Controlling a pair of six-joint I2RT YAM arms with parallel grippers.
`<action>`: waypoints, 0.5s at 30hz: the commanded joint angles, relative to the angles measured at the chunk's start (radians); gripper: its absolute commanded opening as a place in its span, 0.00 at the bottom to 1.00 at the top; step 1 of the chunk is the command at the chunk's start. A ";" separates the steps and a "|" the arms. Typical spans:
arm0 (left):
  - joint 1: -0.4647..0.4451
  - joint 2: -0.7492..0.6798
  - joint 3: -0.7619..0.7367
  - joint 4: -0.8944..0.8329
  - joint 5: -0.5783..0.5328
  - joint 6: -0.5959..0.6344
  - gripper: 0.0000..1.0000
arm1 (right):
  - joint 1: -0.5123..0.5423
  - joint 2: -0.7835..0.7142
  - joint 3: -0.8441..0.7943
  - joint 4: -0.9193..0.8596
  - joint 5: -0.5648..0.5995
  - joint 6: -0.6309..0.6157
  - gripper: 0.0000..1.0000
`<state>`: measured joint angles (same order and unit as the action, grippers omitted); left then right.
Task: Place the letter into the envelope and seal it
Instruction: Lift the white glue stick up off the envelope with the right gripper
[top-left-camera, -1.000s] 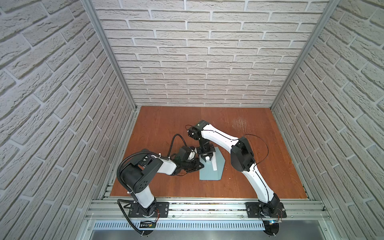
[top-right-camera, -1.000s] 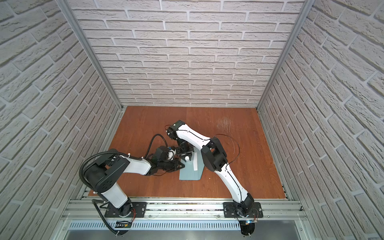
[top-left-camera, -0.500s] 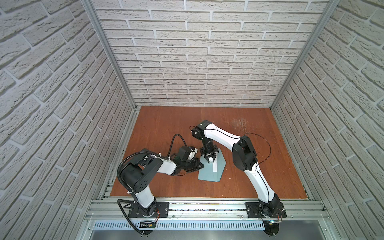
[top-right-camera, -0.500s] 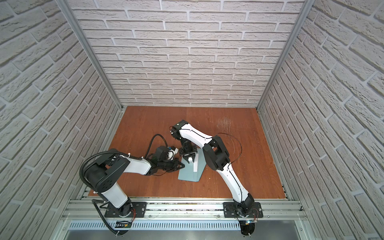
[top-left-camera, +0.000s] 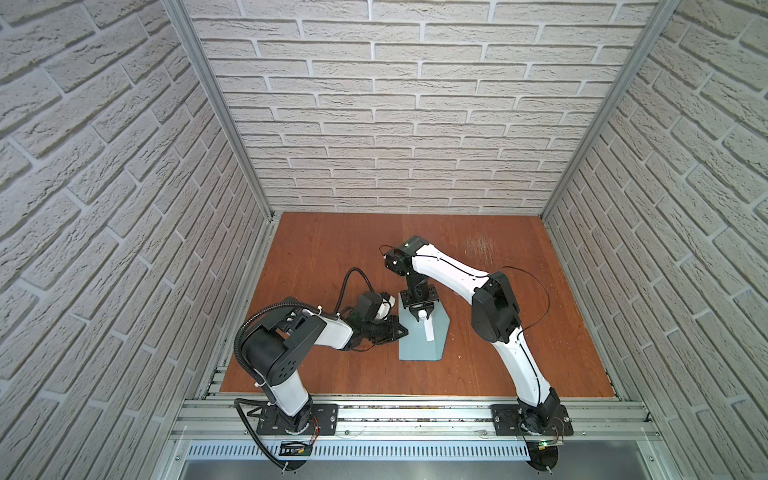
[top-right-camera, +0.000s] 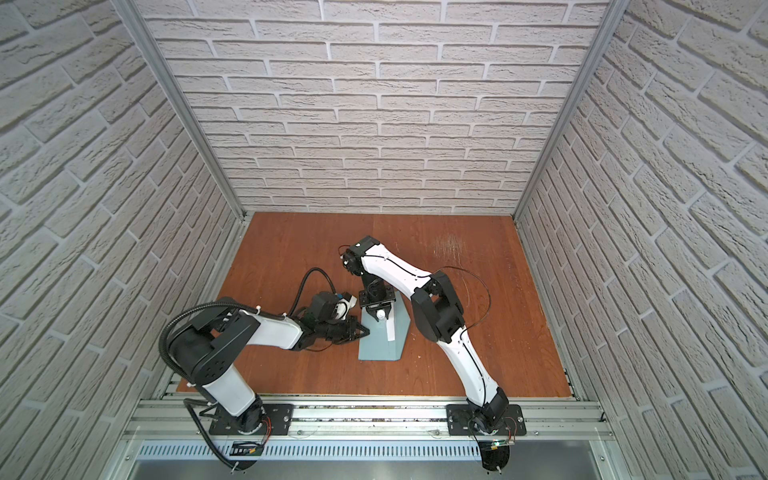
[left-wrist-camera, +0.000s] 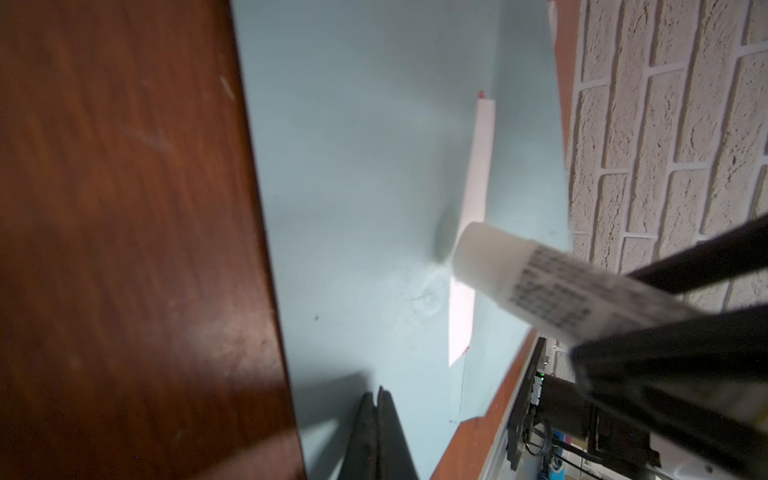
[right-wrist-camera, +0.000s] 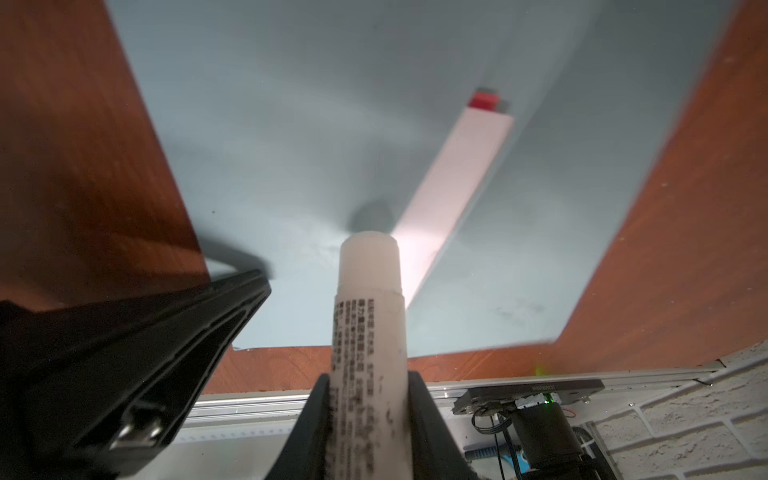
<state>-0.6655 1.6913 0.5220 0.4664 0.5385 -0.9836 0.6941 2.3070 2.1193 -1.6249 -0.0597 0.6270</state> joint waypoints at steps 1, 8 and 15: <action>0.010 0.022 -0.006 -0.190 -0.084 0.044 0.00 | -0.007 -0.158 -0.017 -0.025 0.050 0.019 0.05; 0.012 -0.019 0.038 -0.277 -0.100 0.062 0.00 | -0.011 -0.357 -0.141 0.051 0.043 0.011 0.05; 0.007 -0.167 0.128 -0.412 -0.145 0.085 0.08 | -0.012 -0.648 -0.424 0.387 0.026 -0.049 0.05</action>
<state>-0.6632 1.5925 0.6033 0.1654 0.4522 -0.9310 0.6842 1.7760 1.7859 -1.4273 -0.0353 0.6113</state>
